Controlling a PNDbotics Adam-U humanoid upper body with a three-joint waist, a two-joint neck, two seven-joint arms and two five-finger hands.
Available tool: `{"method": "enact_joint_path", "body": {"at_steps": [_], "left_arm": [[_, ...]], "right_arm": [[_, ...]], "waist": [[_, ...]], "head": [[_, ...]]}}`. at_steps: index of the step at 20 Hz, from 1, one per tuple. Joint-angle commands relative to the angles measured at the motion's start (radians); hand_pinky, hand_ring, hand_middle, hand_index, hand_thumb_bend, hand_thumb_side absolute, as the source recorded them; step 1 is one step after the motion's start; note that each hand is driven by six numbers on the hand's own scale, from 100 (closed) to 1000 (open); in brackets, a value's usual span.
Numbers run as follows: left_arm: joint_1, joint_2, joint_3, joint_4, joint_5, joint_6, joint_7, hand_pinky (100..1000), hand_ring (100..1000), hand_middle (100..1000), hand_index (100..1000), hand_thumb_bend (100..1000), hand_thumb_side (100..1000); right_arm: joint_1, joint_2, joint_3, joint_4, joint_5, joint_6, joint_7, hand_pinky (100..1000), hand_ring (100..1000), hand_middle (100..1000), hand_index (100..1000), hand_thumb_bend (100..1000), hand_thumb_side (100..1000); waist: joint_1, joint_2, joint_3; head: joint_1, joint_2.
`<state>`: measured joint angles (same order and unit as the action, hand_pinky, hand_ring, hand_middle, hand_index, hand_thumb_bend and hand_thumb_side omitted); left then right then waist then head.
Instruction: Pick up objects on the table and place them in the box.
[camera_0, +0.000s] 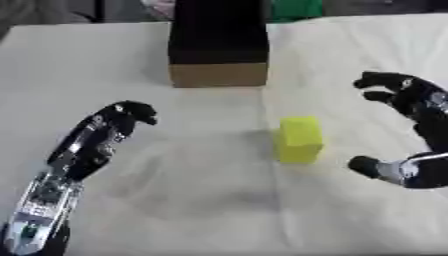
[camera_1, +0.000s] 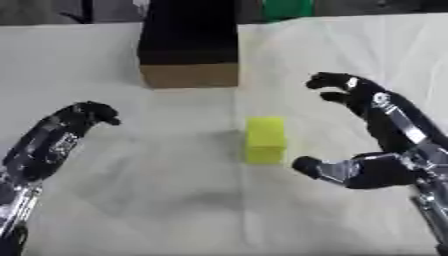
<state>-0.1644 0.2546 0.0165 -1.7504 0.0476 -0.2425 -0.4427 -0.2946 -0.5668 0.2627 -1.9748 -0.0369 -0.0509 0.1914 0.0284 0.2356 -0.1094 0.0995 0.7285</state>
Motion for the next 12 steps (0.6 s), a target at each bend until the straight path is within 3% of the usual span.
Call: {"method": "enact_joint_path", "body": {"at_steps": [1,12], "left_arm": [[-0.002,0.019,0.001,-0.020,0.005,-0.002,-0.005,904,729,706,808,132,723],[-0.001,0.021,-0.003,-0.019,0.006,-0.002,-0.010,904,729,706,808,132,728]], "right_arm": [[-0.020,-0.060,0.007,-0.025,0.006,-0.004,0.019,904,1000,805,880,678,201],[-0.078,-0.165,0.046,-0.025,0.004,-0.001,0.064,911,1000,807,882,716,178]], "waist": [[-0.004,-0.016,0.004],[-0.009,-0.018,0.018]], "head": [[-0.003,0.001],[-0.009,0.003]]}}
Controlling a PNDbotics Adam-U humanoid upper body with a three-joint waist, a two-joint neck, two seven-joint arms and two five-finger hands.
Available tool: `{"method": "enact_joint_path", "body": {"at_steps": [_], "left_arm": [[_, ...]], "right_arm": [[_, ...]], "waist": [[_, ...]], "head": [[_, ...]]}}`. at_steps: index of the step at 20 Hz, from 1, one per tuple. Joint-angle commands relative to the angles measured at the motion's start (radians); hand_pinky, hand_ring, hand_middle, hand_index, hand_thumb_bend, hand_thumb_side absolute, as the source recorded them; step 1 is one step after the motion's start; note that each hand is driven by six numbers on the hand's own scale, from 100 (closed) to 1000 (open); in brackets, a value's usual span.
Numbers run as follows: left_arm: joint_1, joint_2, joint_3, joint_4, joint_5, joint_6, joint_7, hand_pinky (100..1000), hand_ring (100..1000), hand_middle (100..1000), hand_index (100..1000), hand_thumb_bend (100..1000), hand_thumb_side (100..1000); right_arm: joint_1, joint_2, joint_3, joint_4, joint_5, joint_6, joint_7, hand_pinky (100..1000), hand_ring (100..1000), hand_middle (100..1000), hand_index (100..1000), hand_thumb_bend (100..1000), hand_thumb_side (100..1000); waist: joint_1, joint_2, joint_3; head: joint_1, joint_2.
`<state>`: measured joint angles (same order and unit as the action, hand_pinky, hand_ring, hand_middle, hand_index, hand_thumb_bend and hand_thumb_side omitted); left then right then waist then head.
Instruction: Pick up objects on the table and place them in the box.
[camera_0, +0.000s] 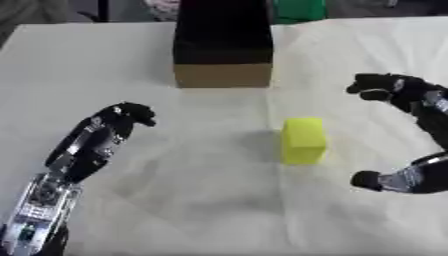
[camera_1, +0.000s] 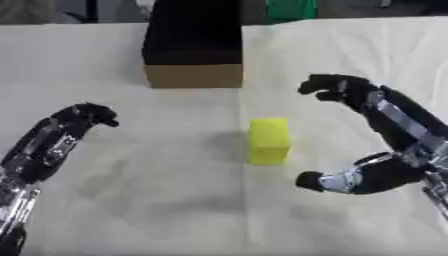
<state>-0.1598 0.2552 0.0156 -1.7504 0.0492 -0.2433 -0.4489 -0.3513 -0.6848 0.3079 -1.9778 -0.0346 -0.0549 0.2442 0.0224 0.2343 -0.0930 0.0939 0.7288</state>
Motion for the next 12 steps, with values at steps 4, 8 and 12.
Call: {"method": "enact_joint_path", "body": {"at_steps": [4,8,12], "left_arm": [[-0.006,0.020,-0.005,-0.019,0.004,-0.001,-0.006,905,728,706,808,133,728],[-0.006,0.020,-0.008,-0.019,0.004,-0.001,-0.009,904,728,705,808,133,727],[-0.007,0.020,-0.010,-0.019,0.005,-0.002,-0.010,905,728,705,808,133,727]], "right_arm": [[-0.051,-0.075,0.017,-0.022,0.004,0.016,0.030,912,1000,807,883,727,176],[-0.084,-0.089,0.034,-0.005,0.007,0.026,0.049,912,1000,801,884,724,181],[-0.116,-0.086,0.056,0.049,0.020,0.031,0.068,910,1000,794,884,722,187]], "waist": [[-0.004,-0.016,0.007],[-0.003,-0.015,0.014],[-0.002,-0.015,0.022]], "head": [[-0.006,0.004],[-0.009,0.005],[-0.013,0.004]]}}
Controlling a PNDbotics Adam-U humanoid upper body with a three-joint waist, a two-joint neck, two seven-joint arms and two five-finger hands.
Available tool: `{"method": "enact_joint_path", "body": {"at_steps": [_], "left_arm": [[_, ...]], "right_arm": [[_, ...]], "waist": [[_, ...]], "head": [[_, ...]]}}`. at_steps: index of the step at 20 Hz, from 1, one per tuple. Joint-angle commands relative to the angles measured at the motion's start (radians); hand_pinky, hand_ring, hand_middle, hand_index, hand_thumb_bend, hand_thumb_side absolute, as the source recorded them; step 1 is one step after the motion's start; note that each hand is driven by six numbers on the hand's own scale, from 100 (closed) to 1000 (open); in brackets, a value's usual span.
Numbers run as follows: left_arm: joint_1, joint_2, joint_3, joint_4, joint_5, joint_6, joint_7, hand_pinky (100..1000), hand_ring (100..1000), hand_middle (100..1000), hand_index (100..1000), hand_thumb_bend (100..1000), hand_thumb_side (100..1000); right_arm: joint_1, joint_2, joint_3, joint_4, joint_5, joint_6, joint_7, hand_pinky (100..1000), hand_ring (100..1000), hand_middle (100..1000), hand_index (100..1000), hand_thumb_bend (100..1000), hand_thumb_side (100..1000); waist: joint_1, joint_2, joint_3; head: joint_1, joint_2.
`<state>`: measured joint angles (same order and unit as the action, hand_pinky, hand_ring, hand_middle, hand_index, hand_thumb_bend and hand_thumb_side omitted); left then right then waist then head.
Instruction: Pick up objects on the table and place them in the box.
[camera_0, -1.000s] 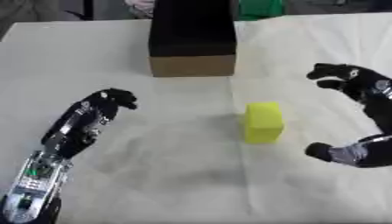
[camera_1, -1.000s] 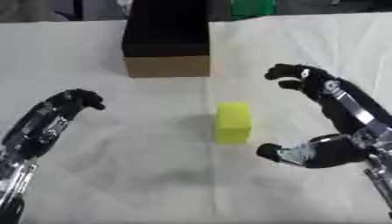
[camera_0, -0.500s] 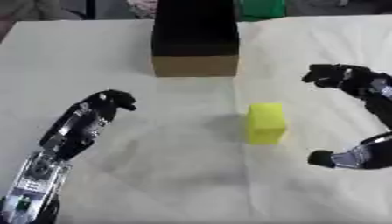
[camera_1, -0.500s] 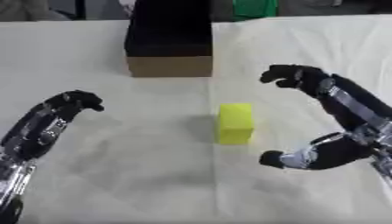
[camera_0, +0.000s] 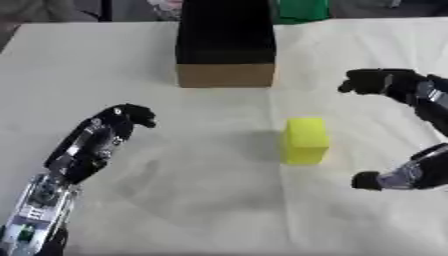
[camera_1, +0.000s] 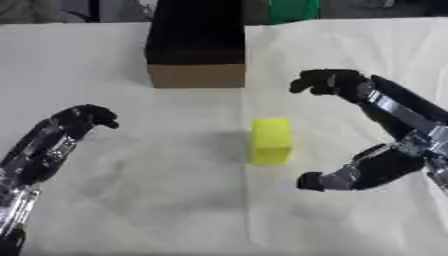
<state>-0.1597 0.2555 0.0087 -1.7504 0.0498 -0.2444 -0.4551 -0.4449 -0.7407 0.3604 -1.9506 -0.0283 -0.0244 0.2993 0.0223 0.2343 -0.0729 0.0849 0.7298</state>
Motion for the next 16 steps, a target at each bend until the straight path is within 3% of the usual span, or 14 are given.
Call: {"method": "enact_joint_path", "body": {"at_steps": [1,2,16], "left_arm": [[-0.007,0.020,-0.003,-0.019,0.005,-0.001,-0.004,905,728,705,808,132,725],[-0.008,0.019,-0.003,-0.018,0.005,-0.001,-0.005,905,728,705,808,133,728],[-0.011,0.017,-0.008,-0.015,0.005,-0.003,-0.009,905,728,704,808,132,731]], "right_arm": [[-0.031,-0.026,0.010,0.041,0.020,0.000,0.017,910,1000,793,884,689,158],[-0.039,-0.021,0.015,0.059,0.026,-0.002,0.021,909,1000,792,884,724,191],[-0.133,0.052,0.071,0.275,0.106,-0.050,0.036,896,1000,772,882,690,246]], "waist": [[-0.001,-0.015,0.004],[-0.001,-0.015,0.006],[0.002,-0.014,0.018]], "head": [[-0.005,0.002],[-0.006,0.002],[-0.010,0.001]]}}
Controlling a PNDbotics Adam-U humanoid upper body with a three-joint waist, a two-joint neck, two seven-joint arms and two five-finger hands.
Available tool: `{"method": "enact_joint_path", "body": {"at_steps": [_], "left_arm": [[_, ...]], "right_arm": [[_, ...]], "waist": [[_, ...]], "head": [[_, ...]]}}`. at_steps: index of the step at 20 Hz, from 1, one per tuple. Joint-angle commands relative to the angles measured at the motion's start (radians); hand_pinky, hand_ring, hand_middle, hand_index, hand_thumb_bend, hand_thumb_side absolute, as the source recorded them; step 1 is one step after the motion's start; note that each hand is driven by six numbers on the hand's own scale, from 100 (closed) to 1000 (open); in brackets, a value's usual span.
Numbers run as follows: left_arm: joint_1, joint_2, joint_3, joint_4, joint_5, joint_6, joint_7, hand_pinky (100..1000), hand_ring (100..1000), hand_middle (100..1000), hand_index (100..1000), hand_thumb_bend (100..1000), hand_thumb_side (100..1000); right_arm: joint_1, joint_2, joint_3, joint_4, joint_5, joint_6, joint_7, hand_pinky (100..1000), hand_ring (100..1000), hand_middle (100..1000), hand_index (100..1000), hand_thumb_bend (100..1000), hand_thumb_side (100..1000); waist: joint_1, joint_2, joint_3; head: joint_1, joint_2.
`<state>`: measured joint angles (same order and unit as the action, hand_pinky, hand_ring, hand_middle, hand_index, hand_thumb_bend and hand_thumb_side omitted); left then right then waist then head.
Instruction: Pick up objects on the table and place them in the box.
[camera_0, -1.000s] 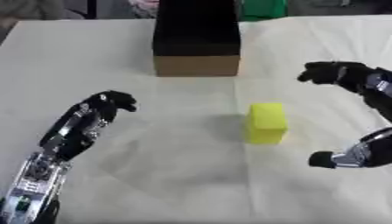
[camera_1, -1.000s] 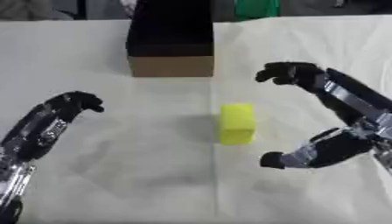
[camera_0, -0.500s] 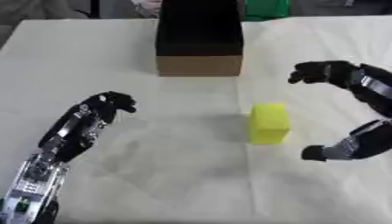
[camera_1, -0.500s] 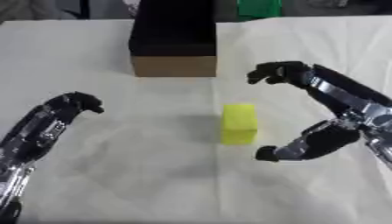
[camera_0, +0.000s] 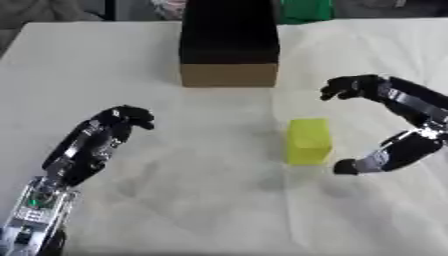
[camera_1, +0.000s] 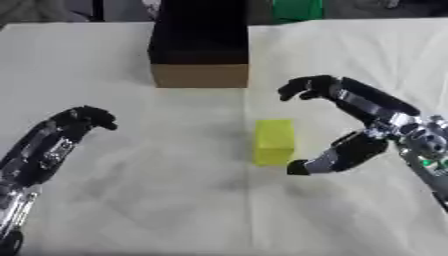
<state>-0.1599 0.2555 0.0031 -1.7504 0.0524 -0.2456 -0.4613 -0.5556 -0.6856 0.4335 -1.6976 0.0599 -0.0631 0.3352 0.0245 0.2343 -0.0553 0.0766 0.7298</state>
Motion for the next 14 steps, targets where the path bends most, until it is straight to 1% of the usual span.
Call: {"method": "enact_joint_path", "body": {"at_steps": [1,8,14], "left_arm": [[-0.011,0.017,-0.003,-0.015,0.002,-0.002,-0.004,905,728,704,808,132,731],[-0.011,0.015,-0.005,-0.013,0.001,-0.003,-0.005,906,728,704,808,130,734],[-0.010,0.014,-0.004,-0.012,-0.001,-0.002,-0.005,906,727,703,808,123,740]], "right_arm": [[-0.027,0.003,0.001,0.034,0.022,-0.014,0.001,896,1000,771,882,689,247],[-0.056,0.037,0.022,0.110,0.061,-0.035,0.012,895,1000,753,875,678,254],[-0.069,0.061,0.029,0.148,0.083,-0.049,0.014,891,1000,733,865,660,269]], "waist": [[0.001,-0.014,0.001],[0.003,-0.013,0.003],[0.003,-0.012,0.002]], "head": [[-0.002,0.002],[-0.003,0.002],[-0.004,0.003]]}}
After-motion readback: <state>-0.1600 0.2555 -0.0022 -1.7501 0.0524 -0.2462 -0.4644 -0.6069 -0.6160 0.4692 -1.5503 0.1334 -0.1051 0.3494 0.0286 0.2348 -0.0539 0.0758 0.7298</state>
